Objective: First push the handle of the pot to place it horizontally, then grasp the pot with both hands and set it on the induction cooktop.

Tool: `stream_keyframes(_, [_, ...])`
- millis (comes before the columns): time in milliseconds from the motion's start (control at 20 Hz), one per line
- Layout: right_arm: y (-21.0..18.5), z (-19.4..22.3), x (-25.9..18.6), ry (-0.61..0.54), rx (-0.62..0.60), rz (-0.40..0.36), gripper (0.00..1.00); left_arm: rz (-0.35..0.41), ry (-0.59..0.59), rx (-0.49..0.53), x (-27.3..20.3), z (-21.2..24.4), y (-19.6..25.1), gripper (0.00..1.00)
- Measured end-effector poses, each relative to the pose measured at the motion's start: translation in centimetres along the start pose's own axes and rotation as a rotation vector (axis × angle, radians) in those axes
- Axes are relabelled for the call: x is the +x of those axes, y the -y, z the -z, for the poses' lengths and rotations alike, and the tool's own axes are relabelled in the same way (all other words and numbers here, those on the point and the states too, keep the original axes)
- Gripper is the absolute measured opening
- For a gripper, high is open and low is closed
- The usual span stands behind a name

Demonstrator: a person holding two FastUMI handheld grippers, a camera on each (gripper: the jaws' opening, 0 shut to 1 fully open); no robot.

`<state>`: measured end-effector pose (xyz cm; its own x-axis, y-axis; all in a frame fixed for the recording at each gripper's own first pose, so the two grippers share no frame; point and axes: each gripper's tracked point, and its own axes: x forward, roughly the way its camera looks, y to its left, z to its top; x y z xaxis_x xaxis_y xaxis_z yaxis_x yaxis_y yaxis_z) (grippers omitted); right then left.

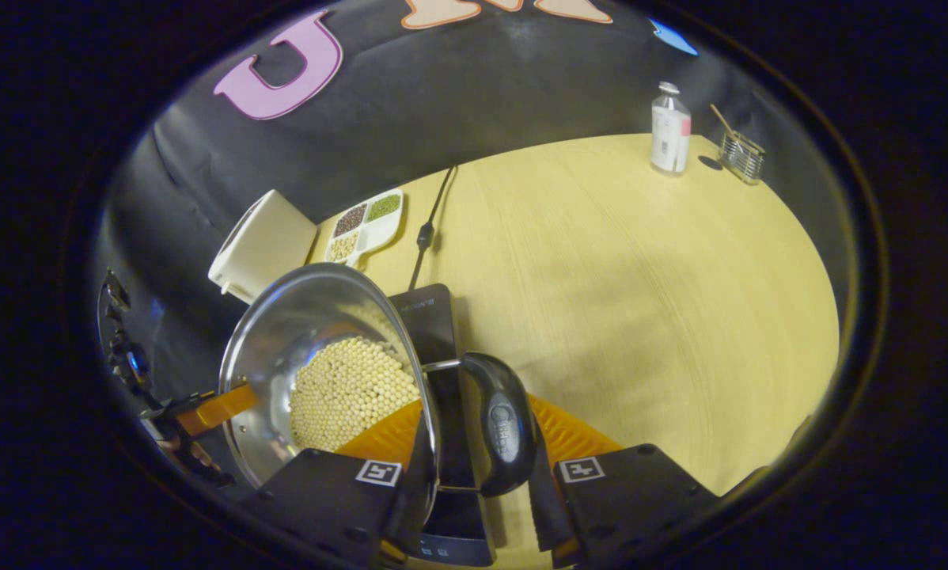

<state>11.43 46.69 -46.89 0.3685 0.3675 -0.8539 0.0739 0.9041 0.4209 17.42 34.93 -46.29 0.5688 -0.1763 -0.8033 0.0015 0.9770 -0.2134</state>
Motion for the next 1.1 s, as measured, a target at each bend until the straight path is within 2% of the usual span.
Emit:
stream_keyframes(200, [-0.5,0.1,0.4,-0.006,-0.005,-0.008,0.51,-0.033,-0.002,-0.008,-0.3,0.1,-0.3,0.58])
stream_keyframes(350, [-0.7,-0.3,0.2,0.007,-0.001,-0.029,0.55,-0.052,-0.016,0.001,-0.3,0.5,-0.2,0.61])
stream_keyframes(400, [-0.7,-0.6,0.4,0.015,0.006,-0.034,0.55,-0.066,-0.013,0.01,-0.4,0.4,-0.4,0.71])
stream_keyframes(450, [-0.8,-0.8,0.0,0.018,0.015,-0.043,0.53,-0.079,-0.003,0.017,-0.6,0.3,-0.4,0.68])
stream_keyframes(500, [-1.0,-1.2,0.0,0.031,0.026,-0.05,0.54,-0.084,0.01,0.022,-1.0,0.0,-0.3,0.74])
stream_keyframes(600, [-1.1,-2.0,-0.6,0.051,0.041,-0.063,0.55,-0.087,0.043,0.034,-1.5,-0.6,0.0,0.78])
stream_keyframes(650, [-1.0,-2.3,-0.9,0.065,0.043,-0.066,0.68,-0.097,0.066,0.043,-2.0,-1.1,-0.1,0.83])
stream_keyframes(700, [-0.9,-2.5,-1.3,0.075,0.043,-0.068,0.58,-0.11,0.085,0.053,-2.3,-1.5,-0.3,0.79])
stream_keyframes(750, [-0.9,-2.7,-1.7,0.089,0.041,-0.069,0.58,-0.123,0.1,0.063,-2.7,-1.9,-0.3,0.83])
stream_keyframes(800, [-0.9,-3.0,-2.3,0.108,0.039,-0.078,0.78,-0.133,0.118,0.074,-3.3,-2.3,-0.3,0.83])
stream_keyframes(850, [-0.9,-3.4,-2.7,0.132,0.038,-0.081,0.76,-0.145,0.139,0.084,-3.7,-2.7,-0.3,0.83])
stream_keyframes(900, [-0.7,-3.7,-3.4,0.156,0.037,-0.08,0.8,-0.157,0.159,0.092,-4.3,-3.2,-0.3,0.83])
stream_keyframes(950, [-0.7,-4.0,-4.1,0.173,0.037,-0.086,0.81,-0.172,0.181,0.098,-4.9,-3.5,-0.3,0.79])
stream_keyframes(1100, [-0.5,-4.8,-6.3,0.22,0.04,-0.119,0.82,-0.224,0.259,0.118,-7.5,-4.9,0.3,0.8])
